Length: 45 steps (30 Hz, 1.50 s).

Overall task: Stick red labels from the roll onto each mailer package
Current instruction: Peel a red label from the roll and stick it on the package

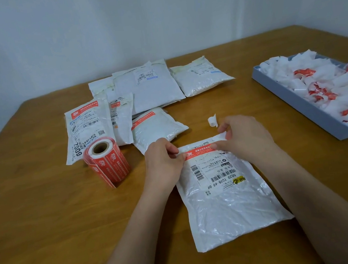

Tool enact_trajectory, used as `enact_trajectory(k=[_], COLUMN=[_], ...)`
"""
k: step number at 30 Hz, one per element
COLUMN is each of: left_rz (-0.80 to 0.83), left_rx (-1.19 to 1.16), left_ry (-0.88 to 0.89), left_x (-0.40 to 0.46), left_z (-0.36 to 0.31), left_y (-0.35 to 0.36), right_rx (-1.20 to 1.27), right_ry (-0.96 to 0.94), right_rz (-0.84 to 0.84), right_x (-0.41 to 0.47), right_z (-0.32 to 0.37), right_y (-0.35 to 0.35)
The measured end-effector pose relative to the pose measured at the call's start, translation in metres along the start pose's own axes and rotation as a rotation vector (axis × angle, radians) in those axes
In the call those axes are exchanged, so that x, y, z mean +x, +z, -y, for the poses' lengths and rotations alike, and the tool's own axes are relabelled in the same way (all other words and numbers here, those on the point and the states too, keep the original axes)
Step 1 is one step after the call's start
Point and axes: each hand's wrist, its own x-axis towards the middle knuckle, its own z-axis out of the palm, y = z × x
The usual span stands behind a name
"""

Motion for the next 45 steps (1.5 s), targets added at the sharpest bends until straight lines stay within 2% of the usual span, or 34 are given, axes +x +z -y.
enact_trajectory(k=[6,10,14,19,24,32,37,45], left_rz=[0.029,0.093,0.174,0.117,0.080,0.138,0.169,0.161], left_rx=[0.100,0.171,0.289,0.338,0.312,0.408,0.407,0.347], left_ry=[0.157,0.262,0.278,0.347,0.366,0.354,0.359,0.332], left_x=[-0.008,-0.012,-0.014,-0.020,-0.020,-0.022,-0.019,-0.015], left_z=[0.002,0.003,-0.008,0.006,0.013,0.009,0.010,0.013], left_y=[-0.004,-0.012,-0.016,-0.005,0.002,0.001,0.003,0.004], right_rx=[-0.018,-0.176,-0.214,-0.136,-0.178,-0.258,-0.383,-0.412], right_ry=[-0.047,-0.262,-0.398,-0.371,-0.377,-0.392,-0.364,-0.295], right_rz=[-0.045,-0.093,0.021,-0.060,-0.044,-0.008,-0.066,-0.087], right_x=[-0.005,-0.009,-0.023,-0.033,-0.034,-0.038,-0.040,-0.043], right_z=[-0.001,-0.001,0.001,-0.006,-0.006,-0.005,0.002,0.002], right_y=[-0.002,-0.010,-0.003,0.018,0.019,0.014,0.014,0.010])
